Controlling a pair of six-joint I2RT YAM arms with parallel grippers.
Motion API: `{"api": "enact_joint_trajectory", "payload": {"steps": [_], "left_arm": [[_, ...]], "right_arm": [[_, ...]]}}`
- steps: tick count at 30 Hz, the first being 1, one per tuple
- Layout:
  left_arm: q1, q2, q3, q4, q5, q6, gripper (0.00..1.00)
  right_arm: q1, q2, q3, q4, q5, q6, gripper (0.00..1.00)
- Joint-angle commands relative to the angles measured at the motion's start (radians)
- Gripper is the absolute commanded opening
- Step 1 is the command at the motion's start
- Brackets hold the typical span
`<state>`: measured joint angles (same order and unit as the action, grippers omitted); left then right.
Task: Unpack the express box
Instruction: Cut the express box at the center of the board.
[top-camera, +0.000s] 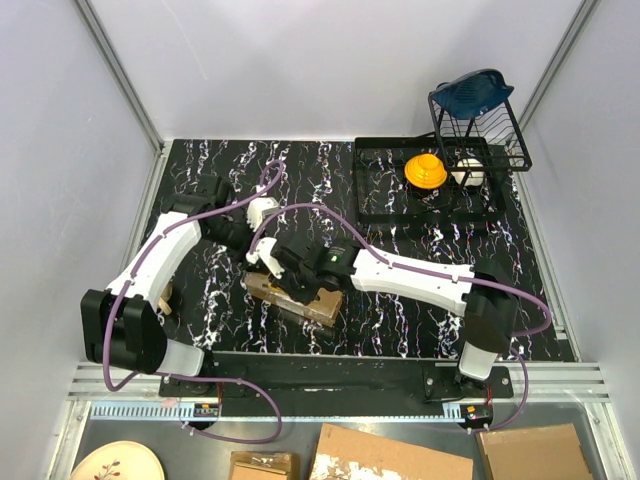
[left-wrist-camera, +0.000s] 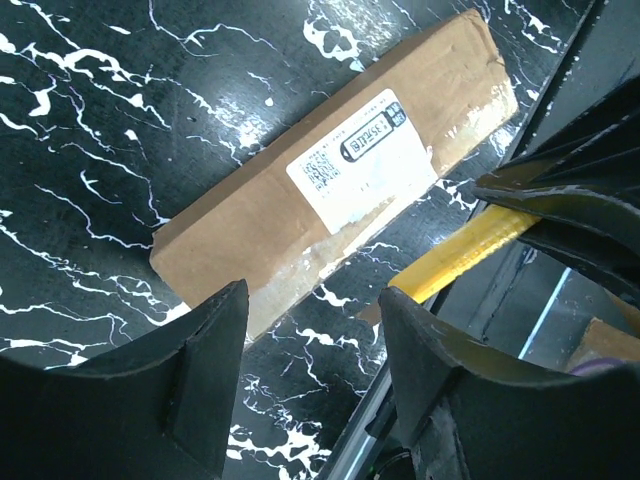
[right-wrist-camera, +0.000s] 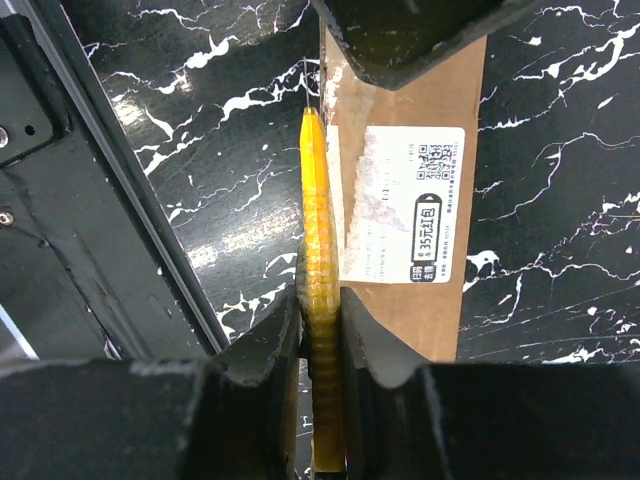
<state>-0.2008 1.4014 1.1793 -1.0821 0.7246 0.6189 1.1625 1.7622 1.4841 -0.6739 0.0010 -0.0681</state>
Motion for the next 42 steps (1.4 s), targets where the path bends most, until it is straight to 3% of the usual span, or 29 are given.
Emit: {"api": "enact_joint_trajectory", "payload": {"steps": [1,17,31,42], "left_arm": [[-0.048,-0.05,-0.02,0.028,0.009,-0.041,0.59],[-0.134,-0.108,-0.055,0.14,-0.143,-0.165,0.58],[-0.152,-0.117,-0.023,0.129,-0.186,-0.16,0.58],[-0.181,-0.117,-0.015,0.126,-0.185,-0.171,0.58]], "right_arm": [[-0.059,-0.033,0.042,0.079,-0.047,0.056,0.0],[-0.168,-0.024,0.064,0.132,-0.151,0.214,0.0],[-0.282,-0.176,-0.113,0.437,-0.217,0.433,0.0],[-0.314,-0.251,-0.136,0.52,-0.122,0.461,0.0]]}}
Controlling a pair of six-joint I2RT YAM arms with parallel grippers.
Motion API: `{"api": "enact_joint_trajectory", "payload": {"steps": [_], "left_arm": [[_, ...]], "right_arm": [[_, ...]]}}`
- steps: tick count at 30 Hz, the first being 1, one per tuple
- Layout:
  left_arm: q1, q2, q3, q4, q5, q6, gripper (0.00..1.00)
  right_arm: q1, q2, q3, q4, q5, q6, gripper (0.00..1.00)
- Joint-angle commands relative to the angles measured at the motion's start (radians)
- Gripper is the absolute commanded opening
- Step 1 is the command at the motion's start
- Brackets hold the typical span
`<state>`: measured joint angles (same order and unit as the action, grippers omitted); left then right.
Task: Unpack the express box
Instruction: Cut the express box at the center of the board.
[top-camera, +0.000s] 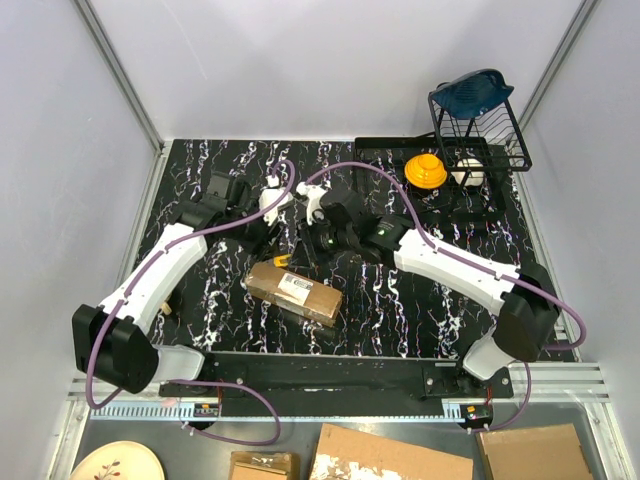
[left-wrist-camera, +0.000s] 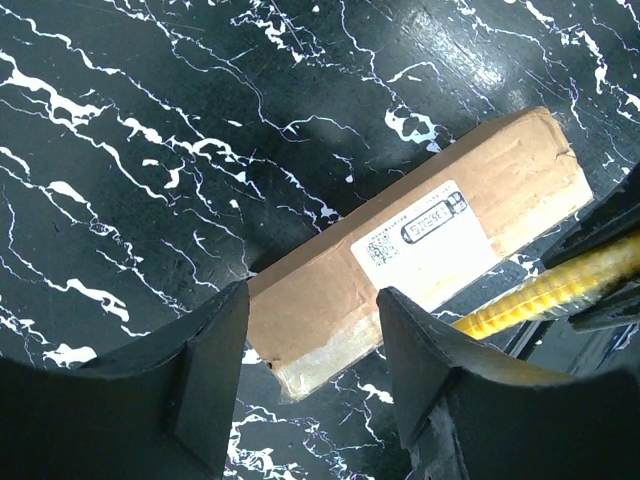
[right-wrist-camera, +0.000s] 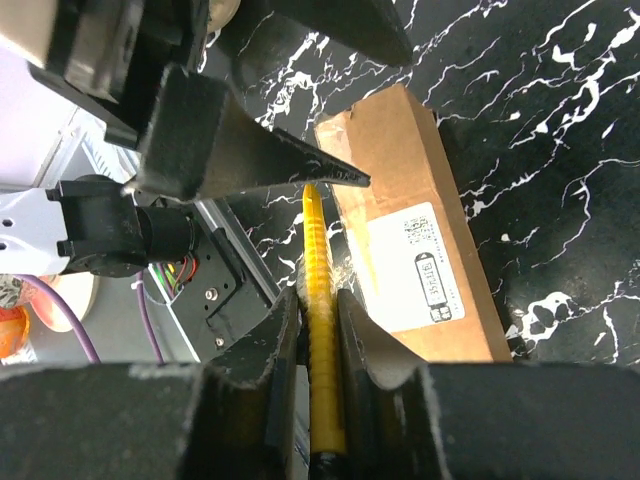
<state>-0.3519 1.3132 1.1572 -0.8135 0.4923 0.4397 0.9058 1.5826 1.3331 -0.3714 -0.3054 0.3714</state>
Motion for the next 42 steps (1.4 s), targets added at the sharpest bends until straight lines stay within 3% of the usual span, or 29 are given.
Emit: {"api": "enact_joint_trajectory", "payload": {"steps": [1,8,12,15,21,42], "left_arm": [[-0.03,-0.029,0.009,-0.141,0.051,0.005,0.58],[-0.022,-0.014,0.009,-0.147,0.029,0.002,0.59],[0.103,0.038,0.038,-0.15,0.072,0.007,0.65],[0.126,0.089,0.076,-0.148,0.071,0.019,0.7],[0.126,0.198,0.09,-0.119,0.078,0.031,0.67],[0.126,0.261,-0.02,-0.047,0.038,0.091,0.6]], "right_arm": [[-0.058,-0.075,0.009,0.221,0.204,0.027,0.0],[-0.058,-0.151,-0.101,0.266,0.226,0.008,0.0],[-0.056,-0.234,-0.192,0.221,0.212,-0.054,0.0],[-0.039,-0.276,-0.265,0.212,0.172,-0.113,0.0],[0.157,-0.191,-0.212,0.106,0.324,-0.396,0.0],[0.232,-0.058,-0.126,0.071,0.23,-0.615,0.0]]}}
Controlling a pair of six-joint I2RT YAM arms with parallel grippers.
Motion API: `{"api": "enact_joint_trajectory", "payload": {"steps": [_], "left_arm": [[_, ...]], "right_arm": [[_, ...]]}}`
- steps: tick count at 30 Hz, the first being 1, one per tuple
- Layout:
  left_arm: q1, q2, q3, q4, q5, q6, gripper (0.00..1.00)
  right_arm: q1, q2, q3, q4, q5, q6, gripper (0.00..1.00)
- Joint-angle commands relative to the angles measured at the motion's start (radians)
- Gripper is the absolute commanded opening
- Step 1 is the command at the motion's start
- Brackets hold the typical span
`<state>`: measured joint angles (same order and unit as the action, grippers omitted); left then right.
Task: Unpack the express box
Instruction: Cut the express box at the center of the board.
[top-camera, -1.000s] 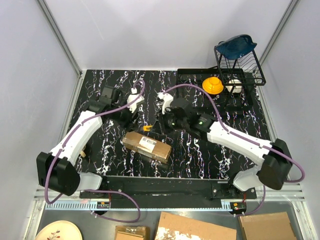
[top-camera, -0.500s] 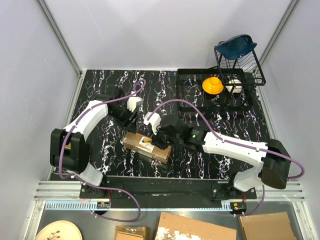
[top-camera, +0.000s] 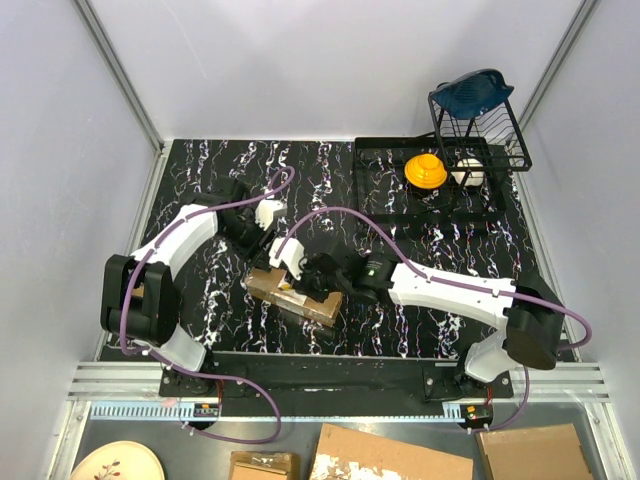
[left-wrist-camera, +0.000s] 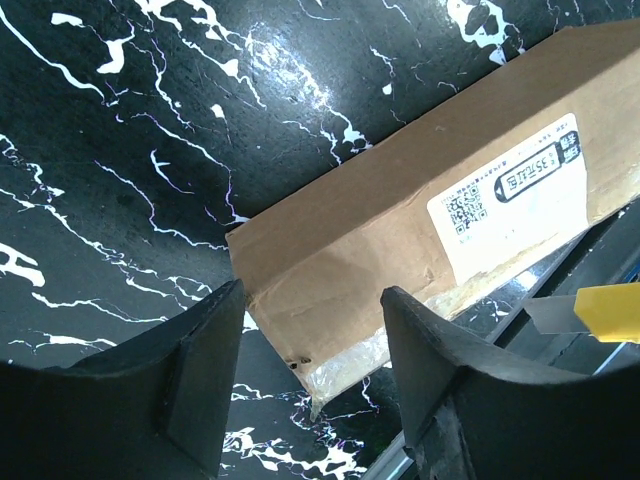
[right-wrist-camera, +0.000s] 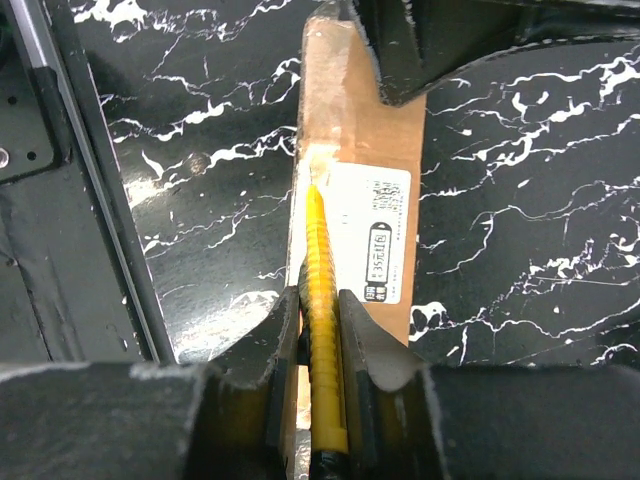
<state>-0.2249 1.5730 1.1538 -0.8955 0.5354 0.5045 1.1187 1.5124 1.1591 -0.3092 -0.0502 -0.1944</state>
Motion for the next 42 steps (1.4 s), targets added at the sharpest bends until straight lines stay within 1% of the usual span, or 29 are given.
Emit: {"api": "enact_joint_trajectory", "payload": {"steps": [1,25,42], "left_arm": [[-0.001,0.002,-0.019,0.035,-0.005,0.026,0.6],[-0.01,0.019,-0.048,0.055,-0.015,0.035,0.58],[-0.01,0.018,-0.057,0.059,-0.011,0.04,0.56]], "right_arm": [[0.021,0.018,0.048,0.013,-0.028,-0.051,0.0],[0.035,0.094,0.08,0.068,-0.05,-0.086,0.0],[0.035,0.112,0.091,0.067,0.001,-0.117,0.0]]}}
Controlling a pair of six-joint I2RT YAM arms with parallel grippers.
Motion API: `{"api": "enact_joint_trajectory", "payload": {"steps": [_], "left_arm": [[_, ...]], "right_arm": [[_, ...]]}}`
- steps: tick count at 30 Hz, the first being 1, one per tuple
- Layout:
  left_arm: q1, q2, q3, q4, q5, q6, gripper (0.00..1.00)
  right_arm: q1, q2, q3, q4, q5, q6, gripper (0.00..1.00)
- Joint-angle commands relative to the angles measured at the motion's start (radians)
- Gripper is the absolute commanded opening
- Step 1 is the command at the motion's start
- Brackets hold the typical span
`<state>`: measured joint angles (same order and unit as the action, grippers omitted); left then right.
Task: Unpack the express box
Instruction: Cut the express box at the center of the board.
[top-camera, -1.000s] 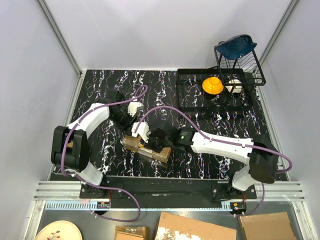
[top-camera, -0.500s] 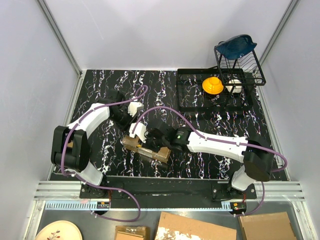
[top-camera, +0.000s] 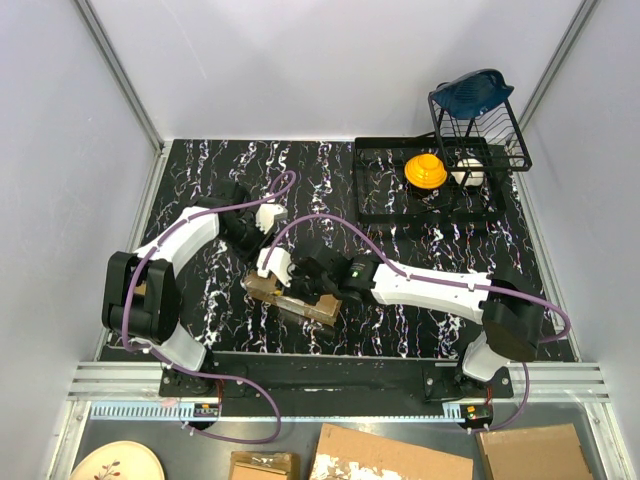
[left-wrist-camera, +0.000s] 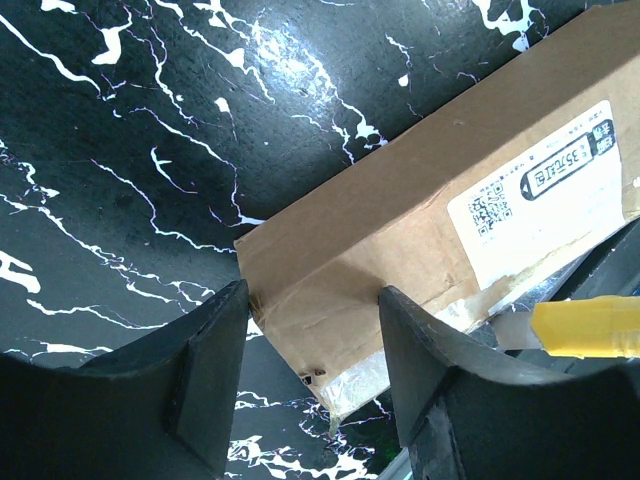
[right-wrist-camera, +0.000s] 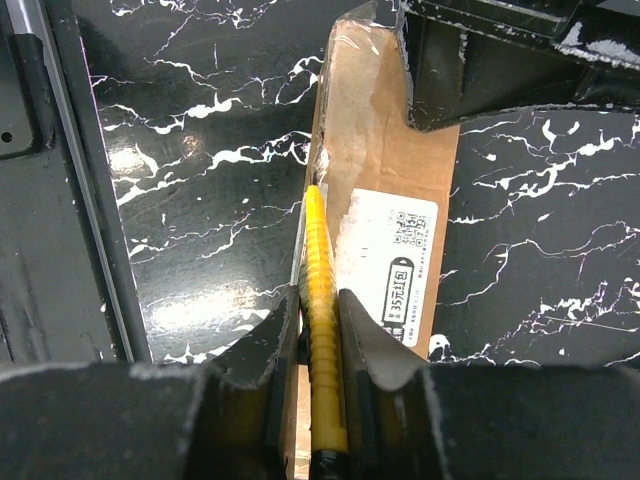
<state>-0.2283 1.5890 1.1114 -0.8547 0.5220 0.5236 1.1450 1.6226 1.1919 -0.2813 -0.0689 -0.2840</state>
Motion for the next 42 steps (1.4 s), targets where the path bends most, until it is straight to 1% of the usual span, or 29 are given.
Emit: {"api": "enact_joint_trajectory", "payload": {"steps": [1,11,31,42], "left_arm": [[-0.006,0.0,-0.013,0.019,0.003,0.021,0.56],[-0.006,-0.001,-0.016,0.02,0.006,0.023,0.56],[-0.006,-0.02,-0.015,0.011,-0.002,0.026,0.55],[-0.006,-0.021,-0.012,0.009,-0.001,0.027,0.54]], "right_arm": [[0.009,0.008,0.063,0.037,0.018,-0.027,0.0],[0.009,-0.006,0.087,0.002,0.029,-0.027,0.0],[0.009,0.003,0.034,-0.044,0.006,0.026,0.0],[0.009,0.005,0.028,-0.064,0.007,0.025,0.0]]}}
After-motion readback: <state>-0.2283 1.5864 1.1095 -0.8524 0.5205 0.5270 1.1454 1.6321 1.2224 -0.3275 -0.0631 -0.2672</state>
